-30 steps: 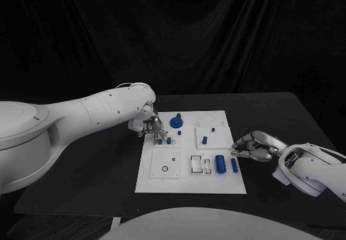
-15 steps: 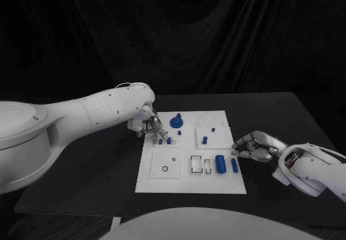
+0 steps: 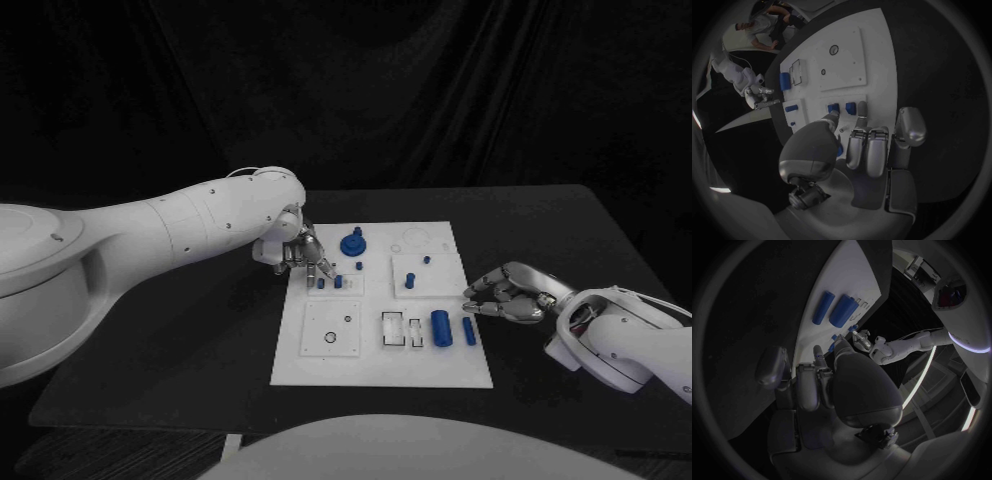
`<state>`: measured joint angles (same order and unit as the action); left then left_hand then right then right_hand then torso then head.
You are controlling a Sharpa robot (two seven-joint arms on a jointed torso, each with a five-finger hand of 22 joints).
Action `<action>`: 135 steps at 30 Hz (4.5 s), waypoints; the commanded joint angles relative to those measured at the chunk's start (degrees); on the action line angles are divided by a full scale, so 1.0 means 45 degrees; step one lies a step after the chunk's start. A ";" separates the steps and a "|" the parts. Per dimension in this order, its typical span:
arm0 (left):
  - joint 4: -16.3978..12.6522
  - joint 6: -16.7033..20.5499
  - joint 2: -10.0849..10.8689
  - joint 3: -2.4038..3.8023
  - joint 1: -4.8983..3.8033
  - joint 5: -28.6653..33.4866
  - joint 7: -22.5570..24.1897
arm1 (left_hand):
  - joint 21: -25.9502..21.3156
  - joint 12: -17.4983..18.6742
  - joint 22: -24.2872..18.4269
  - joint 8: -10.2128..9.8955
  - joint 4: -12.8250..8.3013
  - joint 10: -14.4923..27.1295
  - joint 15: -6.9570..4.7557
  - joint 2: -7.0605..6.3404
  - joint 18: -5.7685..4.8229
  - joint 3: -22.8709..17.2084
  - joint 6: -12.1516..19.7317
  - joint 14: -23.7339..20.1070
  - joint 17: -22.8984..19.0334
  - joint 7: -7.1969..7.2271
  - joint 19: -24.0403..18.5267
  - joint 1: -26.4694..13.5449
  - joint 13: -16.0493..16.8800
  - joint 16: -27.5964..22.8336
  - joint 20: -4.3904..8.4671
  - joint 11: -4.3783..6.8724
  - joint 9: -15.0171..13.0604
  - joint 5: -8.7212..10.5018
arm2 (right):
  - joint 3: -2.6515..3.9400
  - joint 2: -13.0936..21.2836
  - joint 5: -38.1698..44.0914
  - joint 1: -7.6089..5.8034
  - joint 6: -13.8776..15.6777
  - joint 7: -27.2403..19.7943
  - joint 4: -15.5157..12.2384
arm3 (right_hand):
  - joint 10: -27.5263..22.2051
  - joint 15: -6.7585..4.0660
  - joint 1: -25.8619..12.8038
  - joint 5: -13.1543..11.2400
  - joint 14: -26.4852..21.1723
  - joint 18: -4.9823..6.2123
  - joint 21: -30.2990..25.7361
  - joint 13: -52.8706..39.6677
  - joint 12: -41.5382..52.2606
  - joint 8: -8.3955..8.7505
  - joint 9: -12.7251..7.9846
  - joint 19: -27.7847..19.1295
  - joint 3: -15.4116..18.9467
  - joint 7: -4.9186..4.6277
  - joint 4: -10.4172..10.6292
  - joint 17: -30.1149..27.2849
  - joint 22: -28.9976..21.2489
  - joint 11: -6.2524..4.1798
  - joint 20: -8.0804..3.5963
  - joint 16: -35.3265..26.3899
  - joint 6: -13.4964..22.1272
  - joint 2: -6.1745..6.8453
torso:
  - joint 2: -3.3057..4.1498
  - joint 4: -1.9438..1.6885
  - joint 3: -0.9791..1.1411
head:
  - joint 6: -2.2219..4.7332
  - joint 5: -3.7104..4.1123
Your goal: Assemble the parts on the task board
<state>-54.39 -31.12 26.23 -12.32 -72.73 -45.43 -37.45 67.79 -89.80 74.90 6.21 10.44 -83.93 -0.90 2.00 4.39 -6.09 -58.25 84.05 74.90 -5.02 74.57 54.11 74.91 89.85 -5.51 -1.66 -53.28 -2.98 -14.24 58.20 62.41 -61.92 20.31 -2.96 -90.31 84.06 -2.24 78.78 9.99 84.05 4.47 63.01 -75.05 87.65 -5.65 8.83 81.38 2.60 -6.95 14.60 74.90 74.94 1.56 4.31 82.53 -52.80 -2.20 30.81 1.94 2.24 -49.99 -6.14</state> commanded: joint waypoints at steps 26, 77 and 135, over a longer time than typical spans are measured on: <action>-0.6422 0.9155 0.3981 -0.0007 0.0126 -0.5171 0.2187 | 0.0809 -0.0045 0.2034 0.1058 0.0683 -0.1349 -0.0268 -0.0071 0.0031 0.0955 0.0234 0.1321 0.3355 0.0240 0.0758 0.1699 0.3353 0.0034 0.0233 0.0289 -0.1476 -0.2237 | 0.0007 0.0409 -0.0082 0.0039 0.0157 0.0106 -0.0278 | 0.0808 0.0079 0.0037 0.0080 0.0804 0.0171 -0.0038 -0.2798 -0.0055 0.0056 -0.0017 -0.0097 0.0038 -0.0022 -0.0055 0.1684 0.1783 0.0118 -0.0008 -0.0053 -0.0057 -0.0065 | 0.0029 0.0017 -0.0006 | -0.0001 0.0009; -0.6463 0.7603 0.3836 -0.0011 0.0796 -0.5294 0.1178 | 0.0861 -0.0045 0.2053 0.1647 0.0920 -0.1349 -0.0421 -0.0030 0.0012 0.1080 0.0239 0.1321 0.3355 0.0387 0.0861 0.1924 0.3353 0.0034 0.0388 0.0439 -0.2059 -0.2793 | 0.0009 0.1979 -0.0092 -0.0503 0.3626 -0.2530 -0.2217 | 0.1078 -0.0046 -0.0168 0.0356 0.0998 -0.0008 0.0928 -0.3051 0.0236 -0.0057 -0.0016 0.0344 0.0270 0.0121 0.0349 0.2094 0.2045 0.0008 -0.0141 0.0398 -0.0487 -0.0040 | 0.0010 0.0006 -0.0004 | -0.0001 -0.0171; -0.6207 0.7265 0.3453 -0.0011 0.1205 -0.5294 0.1512 | 0.0677 -0.0045 0.2030 0.1380 -0.0066 -0.1349 -0.0571 -0.0273 0.0028 -0.1123 0.0457 0.1321 0.3355 0.0537 0.0833 0.3547 0.3353 0.0034 0.0561 0.0593 -0.1672 -0.4732 | 0.0007 0.1664 -0.0192 -0.0282 0.3011 -0.1985 -0.1758 | 0.1021 0.0037 0.0233 0.1388 0.0968 0.0026 0.0725 -0.2989 0.0171 0.0041 -0.0100 0.0277 0.0102 0.0043 0.0301 0.2015 0.1995 0.0095 -0.0065 0.0316 -0.0542 -0.0147 | 0.0011 0.0009 -0.0003 | -0.0001 -0.0024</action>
<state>-82.50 0.74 41.83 -12.37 -67.41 -69.17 -32.37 71.11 -89.80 74.92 12.70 10.60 -84.04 -3.07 0.74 4.39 -10.17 -56.60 84.16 74.95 -2.77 78.35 69.38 74.91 89.85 -3.36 0.49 -61.05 -24.35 -14.23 65.70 61.58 -63.33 34.31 -12.99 -98.26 84.05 -2.23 79.32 15.94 84.05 4.48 66.47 -75.05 88.82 -5.66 8.44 82.52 3.39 -6.55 16.04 74.90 74.91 1.56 3.60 84.13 -54.85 -2.88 30.88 1.98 2.23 -49.99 -6.27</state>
